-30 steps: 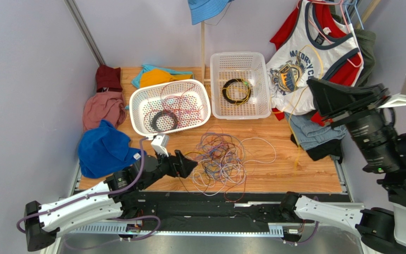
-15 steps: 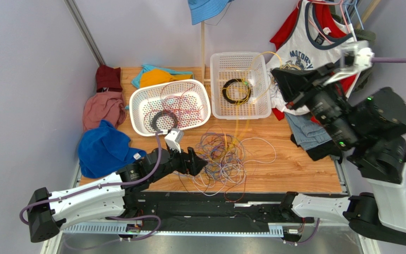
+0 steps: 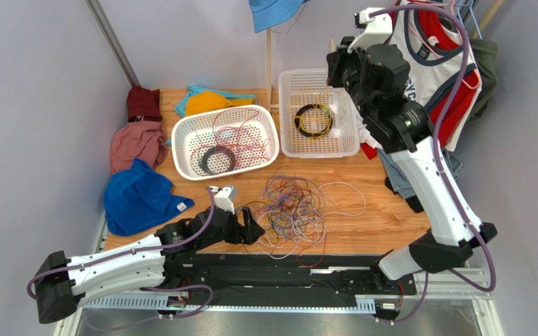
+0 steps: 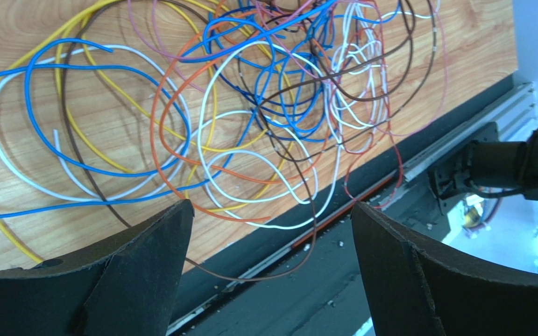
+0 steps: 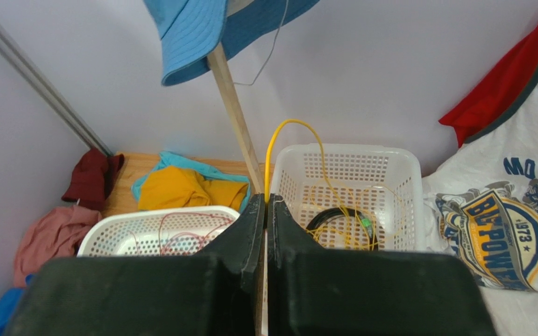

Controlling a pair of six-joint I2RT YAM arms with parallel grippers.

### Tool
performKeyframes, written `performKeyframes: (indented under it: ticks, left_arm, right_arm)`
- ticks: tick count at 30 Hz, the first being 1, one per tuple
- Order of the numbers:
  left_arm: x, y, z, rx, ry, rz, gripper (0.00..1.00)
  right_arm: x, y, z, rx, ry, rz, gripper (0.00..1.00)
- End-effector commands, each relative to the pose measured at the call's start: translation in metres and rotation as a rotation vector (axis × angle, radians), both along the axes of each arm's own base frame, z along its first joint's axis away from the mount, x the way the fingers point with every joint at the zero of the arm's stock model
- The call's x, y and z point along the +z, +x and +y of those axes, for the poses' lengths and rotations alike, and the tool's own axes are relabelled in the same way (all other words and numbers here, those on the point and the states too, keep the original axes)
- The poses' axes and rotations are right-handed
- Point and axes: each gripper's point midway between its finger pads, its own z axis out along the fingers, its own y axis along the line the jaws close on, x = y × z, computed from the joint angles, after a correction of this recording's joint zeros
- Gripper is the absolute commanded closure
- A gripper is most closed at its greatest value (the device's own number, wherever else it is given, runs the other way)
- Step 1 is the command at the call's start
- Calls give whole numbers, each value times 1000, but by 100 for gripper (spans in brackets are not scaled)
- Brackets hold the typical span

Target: Untangle the cables

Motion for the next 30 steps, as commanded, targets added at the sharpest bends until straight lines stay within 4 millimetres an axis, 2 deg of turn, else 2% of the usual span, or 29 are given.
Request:
performKeyframes:
  ticks: [1,6,7,9,10,11,13,14,16,18,19,20,21,22,23,24,25,26,27,28,29,30]
  left_arm:
    - [10,-6,-6,-12,-62,21,9]
    - [9,-6,-6,-21,-59,13,9]
    - [8,-5,-6,-18,-58,8,9]
    - [7,-4,-6,-20,-50,3,9]
    - [7,-2,-6,-15,-47,-2,9]
    - [7,-2,-7,-16,-46,-3,9]
    - [1,0,-6,-16,-22,-8,9]
    - [1,1,-6,-16,-17,-11,9]
    - [-5,1,-7,-18,4,-6,9]
    - [-12,1,-6,-21,26,-2,9]
    - [-12,2,-6,-22,27,-3,9]
    - [-13,2,-6,-20,33,-1,9]
    - [-15,2,-6,-21,36,0,9]
    - [-15,2,-6,-22,37,0,9]
    - [-13,2,-7,-24,26,-4,9]
    - [-12,2,-8,-27,19,-7,9]
    - [-11,2,-8,-25,14,-8,9]
    - [-9,2,-8,-28,8,-13,9]
    - [-6,1,-8,-30,-1,-18,9]
    - [-5,1,-8,-31,-5,-22,9]
    - [-4,1,-7,-41,-3,-36,9]
    - [1,2,-5,-36,-20,-54,8]
  right_arm:
    - [43,32,-3,-9,139,-127,100]
    - [31,86,-14,-71,169,-137,100]
    - [17,102,-10,-66,171,-113,100]
    - [6,121,-12,-63,178,-96,100]
    - [-14,136,-9,-65,173,-58,100]
    - [-22,144,-7,-66,172,-49,100]
    - [-64,165,-3,-72,135,15,100]
    - [-73,171,-3,-80,129,19,100]
    - [-122,188,-4,-106,87,91,100]
    - [-146,198,-12,-141,55,128,100]
    - [-166,204,-15,-156,39,162,100]
    - [-174,206,-17,-161,35,176,100]
    - [-178,208,-23,-173,34,188,91]
    - [-182,205,-25,-183,24,203,67]
    - [-183,202,-26,-186,22,204,59]
    - [-169,195,-28,-185,38,182,53]
    - [-175,190,-28,-184,43,183,45]
    - [-168,184,-28,-178,59,167,42]
    - [-145,169,-27,-161,96,129,41]
    - [-134,161,-26,-151,123,101,39]
    - [-138,153,-24,-140,131,110,38]
    - [-111,133,-20,-106,181,69,38]
